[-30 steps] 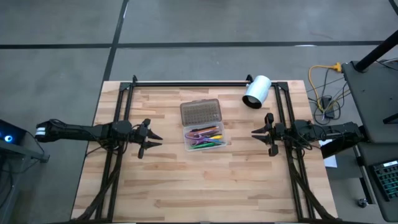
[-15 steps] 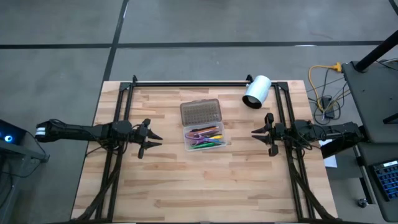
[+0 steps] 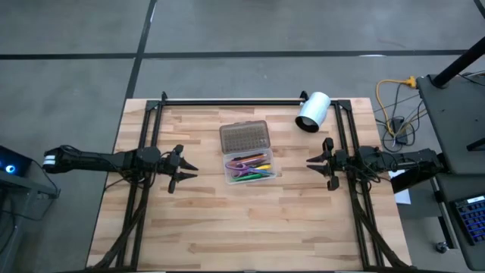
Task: Pick & place school supplies into a supply box
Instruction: Return to Home Position
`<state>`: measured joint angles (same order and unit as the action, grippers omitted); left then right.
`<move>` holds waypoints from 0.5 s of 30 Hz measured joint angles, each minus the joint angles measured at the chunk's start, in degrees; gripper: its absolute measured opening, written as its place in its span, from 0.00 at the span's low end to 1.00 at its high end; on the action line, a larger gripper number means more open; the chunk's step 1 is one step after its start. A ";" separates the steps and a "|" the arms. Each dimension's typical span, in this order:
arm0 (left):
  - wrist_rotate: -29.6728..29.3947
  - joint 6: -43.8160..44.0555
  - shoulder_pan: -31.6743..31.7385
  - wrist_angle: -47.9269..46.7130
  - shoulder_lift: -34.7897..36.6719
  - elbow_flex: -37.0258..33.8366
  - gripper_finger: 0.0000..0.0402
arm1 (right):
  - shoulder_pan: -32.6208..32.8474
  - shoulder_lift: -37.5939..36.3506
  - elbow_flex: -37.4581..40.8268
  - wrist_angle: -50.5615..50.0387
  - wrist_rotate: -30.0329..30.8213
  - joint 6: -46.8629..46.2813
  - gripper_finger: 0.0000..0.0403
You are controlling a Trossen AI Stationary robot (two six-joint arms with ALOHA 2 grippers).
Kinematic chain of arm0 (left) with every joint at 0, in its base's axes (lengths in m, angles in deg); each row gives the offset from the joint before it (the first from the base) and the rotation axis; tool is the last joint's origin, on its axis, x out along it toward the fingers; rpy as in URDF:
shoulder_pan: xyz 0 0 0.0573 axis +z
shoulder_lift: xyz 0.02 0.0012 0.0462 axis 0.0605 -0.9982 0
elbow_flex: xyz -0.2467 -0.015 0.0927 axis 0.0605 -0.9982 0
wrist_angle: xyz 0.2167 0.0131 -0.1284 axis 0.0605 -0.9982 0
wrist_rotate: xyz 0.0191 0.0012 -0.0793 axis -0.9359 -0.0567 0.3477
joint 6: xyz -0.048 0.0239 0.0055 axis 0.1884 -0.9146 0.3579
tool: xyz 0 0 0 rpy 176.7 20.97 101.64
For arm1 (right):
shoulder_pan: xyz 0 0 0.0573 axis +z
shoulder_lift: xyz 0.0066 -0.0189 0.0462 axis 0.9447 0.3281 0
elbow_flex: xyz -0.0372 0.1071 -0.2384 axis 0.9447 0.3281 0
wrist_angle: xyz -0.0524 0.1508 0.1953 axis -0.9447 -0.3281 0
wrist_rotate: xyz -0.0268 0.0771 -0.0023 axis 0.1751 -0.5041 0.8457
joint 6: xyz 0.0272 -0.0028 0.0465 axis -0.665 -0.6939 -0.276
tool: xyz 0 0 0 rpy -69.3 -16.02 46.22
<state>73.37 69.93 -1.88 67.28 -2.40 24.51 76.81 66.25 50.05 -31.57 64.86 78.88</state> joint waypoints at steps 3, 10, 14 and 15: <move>0.02 -0.01 0.00 0.00 0.00 0.00 0.25 | 0.02 0.01 0.00 -0.02 -0.01 0.01 0.20; 0.02 -0.01 0.00 0.02 0.02 0.00 0.25 | 0.02 0.00 0.00 -0.02 0.00 0.00 0.18; 0.00 0.01 0.01 0.00 0.00 0.00 0.25 | 0.00 0.00 0.00 -0.01 0.00 0.02 0.17; 0.01 0.01 0.02 0.00 0.01 0.00 0.25 | 0.02 0.00 0.00 -0.01 -0.01 0.02 0.17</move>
<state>73.38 69.94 -1.86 67.28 -2.39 24.51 76.83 66.25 50.05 -31.58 64.85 78.91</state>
